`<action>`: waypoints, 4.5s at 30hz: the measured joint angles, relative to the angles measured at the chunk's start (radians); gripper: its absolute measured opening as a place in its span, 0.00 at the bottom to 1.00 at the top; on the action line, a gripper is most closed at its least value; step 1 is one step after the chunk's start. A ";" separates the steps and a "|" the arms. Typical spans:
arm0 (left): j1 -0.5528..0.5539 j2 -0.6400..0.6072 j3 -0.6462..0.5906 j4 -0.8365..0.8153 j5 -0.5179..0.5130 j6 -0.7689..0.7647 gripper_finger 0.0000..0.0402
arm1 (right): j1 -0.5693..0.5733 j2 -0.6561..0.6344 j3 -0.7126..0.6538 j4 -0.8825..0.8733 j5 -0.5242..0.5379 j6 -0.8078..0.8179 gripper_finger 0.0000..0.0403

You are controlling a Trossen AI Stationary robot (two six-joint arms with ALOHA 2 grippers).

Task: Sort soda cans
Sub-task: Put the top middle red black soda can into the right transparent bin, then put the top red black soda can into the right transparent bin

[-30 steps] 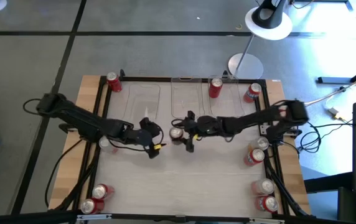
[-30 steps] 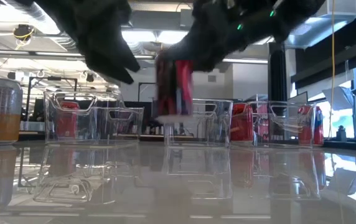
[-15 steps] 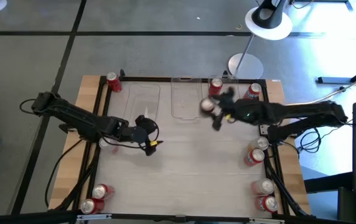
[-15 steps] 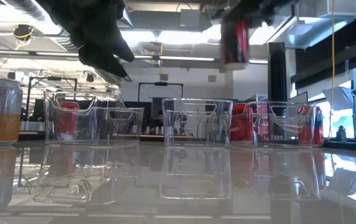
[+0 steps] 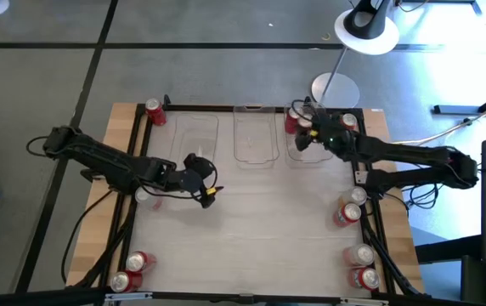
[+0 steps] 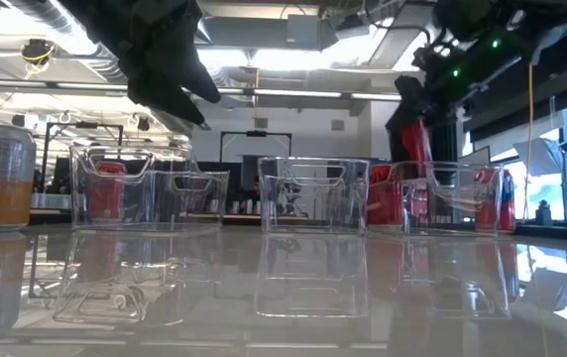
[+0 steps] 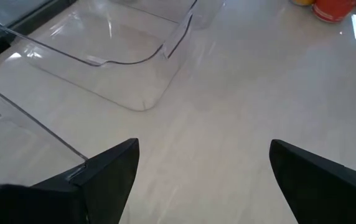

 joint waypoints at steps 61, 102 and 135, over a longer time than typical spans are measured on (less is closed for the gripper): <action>0.039 -0.141 0.183 -0.442 0.005 -0.074 0.86 | -0.054 0.100 0.125 0.100 -0.279 -0.023 0.84; 1.145 0.085 0.372 -0.694 -0.011 0.059 0.86 | -0.054 0.266 0.148 0.331 -0.570 -0.112 0.84; 1.164 0.372 0.372 -0.675 -0.220 -0.036 0.86 | 0.039 0.281 0.143 0.341 -0.664 -0.158 0.84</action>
